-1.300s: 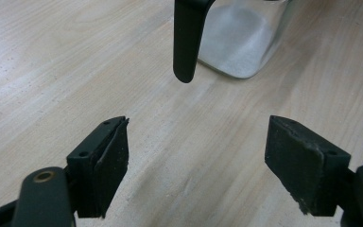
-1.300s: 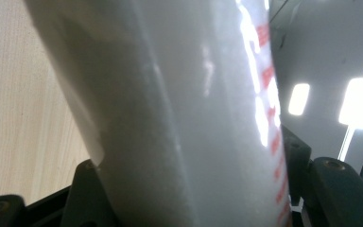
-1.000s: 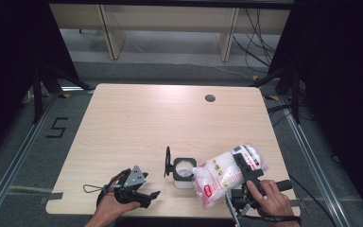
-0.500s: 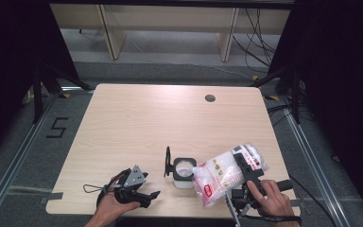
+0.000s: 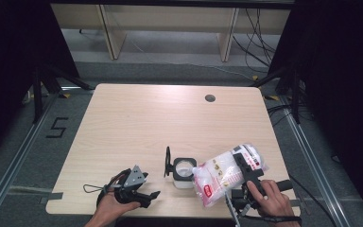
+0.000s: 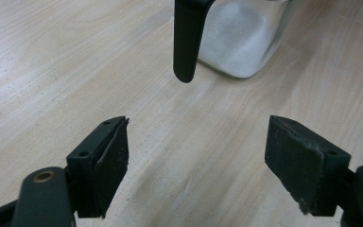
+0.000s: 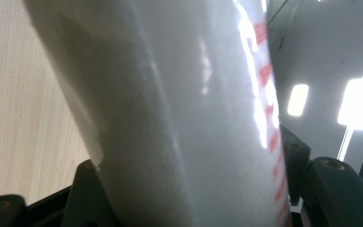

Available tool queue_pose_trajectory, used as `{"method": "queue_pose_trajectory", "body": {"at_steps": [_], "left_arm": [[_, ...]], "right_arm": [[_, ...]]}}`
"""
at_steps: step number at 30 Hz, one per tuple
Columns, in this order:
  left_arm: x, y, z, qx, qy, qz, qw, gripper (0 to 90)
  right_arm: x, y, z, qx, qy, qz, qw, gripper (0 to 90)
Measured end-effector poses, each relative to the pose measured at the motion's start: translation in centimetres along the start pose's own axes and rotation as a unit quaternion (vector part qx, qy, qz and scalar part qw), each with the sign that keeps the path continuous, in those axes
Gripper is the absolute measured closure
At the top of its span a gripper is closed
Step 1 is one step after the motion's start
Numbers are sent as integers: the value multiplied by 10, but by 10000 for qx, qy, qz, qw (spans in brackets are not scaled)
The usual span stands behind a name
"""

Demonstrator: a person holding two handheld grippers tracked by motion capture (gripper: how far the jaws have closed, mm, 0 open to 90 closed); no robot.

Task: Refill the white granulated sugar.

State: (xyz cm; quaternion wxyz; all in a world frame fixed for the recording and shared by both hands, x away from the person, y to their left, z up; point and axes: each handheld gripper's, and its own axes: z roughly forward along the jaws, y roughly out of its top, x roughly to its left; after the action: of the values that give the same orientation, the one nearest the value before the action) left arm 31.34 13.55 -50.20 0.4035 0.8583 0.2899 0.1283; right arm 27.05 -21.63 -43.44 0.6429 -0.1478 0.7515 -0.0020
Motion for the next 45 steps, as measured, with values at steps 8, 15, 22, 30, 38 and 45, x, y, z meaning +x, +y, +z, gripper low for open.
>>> {"method": "queue_pose_trajectory", "body": {"at_steps": [8,15,22,30,38,45], "left_arm": [[0,0,0,0,-1,-1,10000,220],[0,0,0,-1,0,2,10000,220],[2,1,-1,35,27,192,9998,220],[2,1,-1,10,20,165,9999,220],[1,1,-1,-8,5,140,9999,220],[1,1,-1,2,14,152,9999,220]], "right_arm": [[0,0,0,17,16,-9,10000,438],[0,0,0,6,1,30,10000,438],[2,-1,0,-18,-25,107,9999,438],[1,-1,0,-67,-53,98,9999,439],[0,-1,0,-63,-118,81,9999,439],[0,1,-3,96,11,33,9999,439]]}}
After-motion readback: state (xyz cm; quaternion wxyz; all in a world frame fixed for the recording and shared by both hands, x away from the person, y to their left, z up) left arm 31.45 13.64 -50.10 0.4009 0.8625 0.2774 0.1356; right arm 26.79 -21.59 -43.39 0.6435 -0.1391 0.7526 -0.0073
